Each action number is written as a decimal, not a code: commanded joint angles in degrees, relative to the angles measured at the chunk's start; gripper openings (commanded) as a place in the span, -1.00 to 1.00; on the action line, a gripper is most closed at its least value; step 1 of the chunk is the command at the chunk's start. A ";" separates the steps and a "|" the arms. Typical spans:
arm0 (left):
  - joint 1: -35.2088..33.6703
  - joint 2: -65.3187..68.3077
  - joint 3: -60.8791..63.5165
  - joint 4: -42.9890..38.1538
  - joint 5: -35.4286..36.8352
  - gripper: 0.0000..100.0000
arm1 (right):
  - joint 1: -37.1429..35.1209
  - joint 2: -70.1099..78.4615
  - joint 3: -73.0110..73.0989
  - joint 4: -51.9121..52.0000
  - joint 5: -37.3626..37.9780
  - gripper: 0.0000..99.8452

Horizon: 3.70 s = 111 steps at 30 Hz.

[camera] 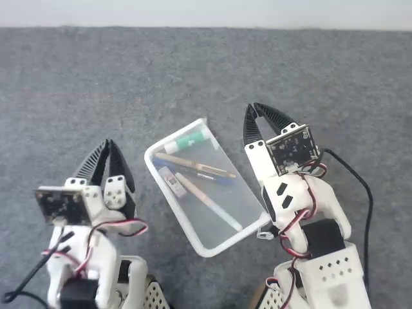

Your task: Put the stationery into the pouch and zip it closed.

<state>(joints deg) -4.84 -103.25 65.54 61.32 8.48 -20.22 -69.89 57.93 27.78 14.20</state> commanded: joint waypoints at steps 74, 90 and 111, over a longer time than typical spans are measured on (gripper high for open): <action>-2.90 -1.14 22.99 -26.73 0.18 -0.98 | 21.14 -1.36 38.51 1.54 -20.84 -0.99; 0.09 -1.14 15.96 -23.21 0.26 -0.98 | 26.51 -13.93 38.95 12.26 -24.18 -0.99; 1.32 -1.14 16.48 2.20 -4.75 -0.98 | 27.12 -34.07 38.51 36.70 -23.74 -0.98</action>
<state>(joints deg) -3.52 -103.25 84.97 57.80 4.62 6.42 -102.68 95.47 63.74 -9.36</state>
